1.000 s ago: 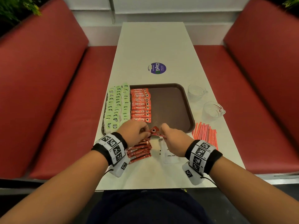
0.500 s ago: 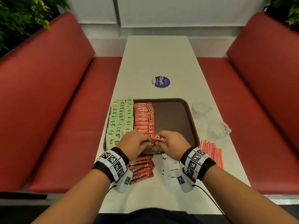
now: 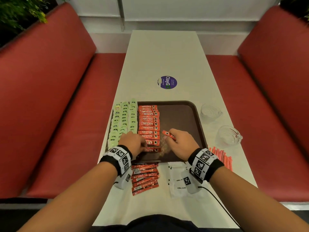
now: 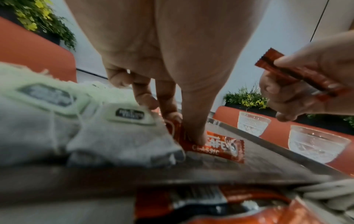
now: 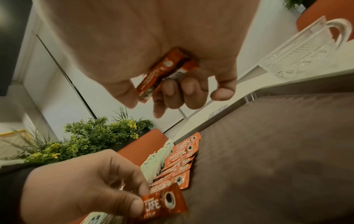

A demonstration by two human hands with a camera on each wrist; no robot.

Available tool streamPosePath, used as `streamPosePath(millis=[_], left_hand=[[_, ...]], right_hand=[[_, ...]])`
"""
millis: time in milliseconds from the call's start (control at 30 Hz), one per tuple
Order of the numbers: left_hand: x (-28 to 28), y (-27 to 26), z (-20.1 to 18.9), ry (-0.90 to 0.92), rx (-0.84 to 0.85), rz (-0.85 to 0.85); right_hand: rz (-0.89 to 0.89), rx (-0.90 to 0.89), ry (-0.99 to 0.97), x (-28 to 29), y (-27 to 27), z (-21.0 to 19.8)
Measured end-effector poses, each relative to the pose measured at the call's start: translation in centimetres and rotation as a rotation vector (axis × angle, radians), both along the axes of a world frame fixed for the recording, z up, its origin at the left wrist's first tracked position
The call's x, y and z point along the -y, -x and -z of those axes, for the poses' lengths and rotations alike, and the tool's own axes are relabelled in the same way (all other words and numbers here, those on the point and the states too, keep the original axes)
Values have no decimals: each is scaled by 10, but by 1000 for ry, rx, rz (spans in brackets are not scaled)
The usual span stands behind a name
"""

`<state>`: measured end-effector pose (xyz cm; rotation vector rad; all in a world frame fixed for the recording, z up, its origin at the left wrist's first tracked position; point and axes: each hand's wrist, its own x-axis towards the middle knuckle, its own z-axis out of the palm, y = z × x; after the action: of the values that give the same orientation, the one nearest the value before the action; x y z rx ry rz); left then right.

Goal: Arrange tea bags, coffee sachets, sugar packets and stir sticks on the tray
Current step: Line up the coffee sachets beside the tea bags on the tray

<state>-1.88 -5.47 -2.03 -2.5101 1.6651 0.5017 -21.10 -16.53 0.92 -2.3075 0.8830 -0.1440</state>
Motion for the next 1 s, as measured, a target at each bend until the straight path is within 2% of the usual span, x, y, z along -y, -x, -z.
streamPosePath(millis=[200, 333, 567, 767, 833, 933, 1000], left_hand=[[8, 0, 10, 44, 75, -8], [9, 4, 14, 46, 50, 40], [18, 6, 12, 7, 101, 95], [23, 4, 10, 23, 61, 77], [22, 5, 7, 118, 22, 56], [18, 9, -6, 384, -174, 21], [16, 13, -15, 446, -268, 78]], right_hand=[[-19, -34, -44, 3, 1, 4], [-5, -8, -127, 3, 3, 5], [-30, -62, -109, 5, 1, 7], [-85, -145, -97, 7, -1, 11], [-102, -163, -100, 8, -1, 12], [-148, -174, -71, 9, -2, 12], [-186, -151, -62, 8, -4, 12]])
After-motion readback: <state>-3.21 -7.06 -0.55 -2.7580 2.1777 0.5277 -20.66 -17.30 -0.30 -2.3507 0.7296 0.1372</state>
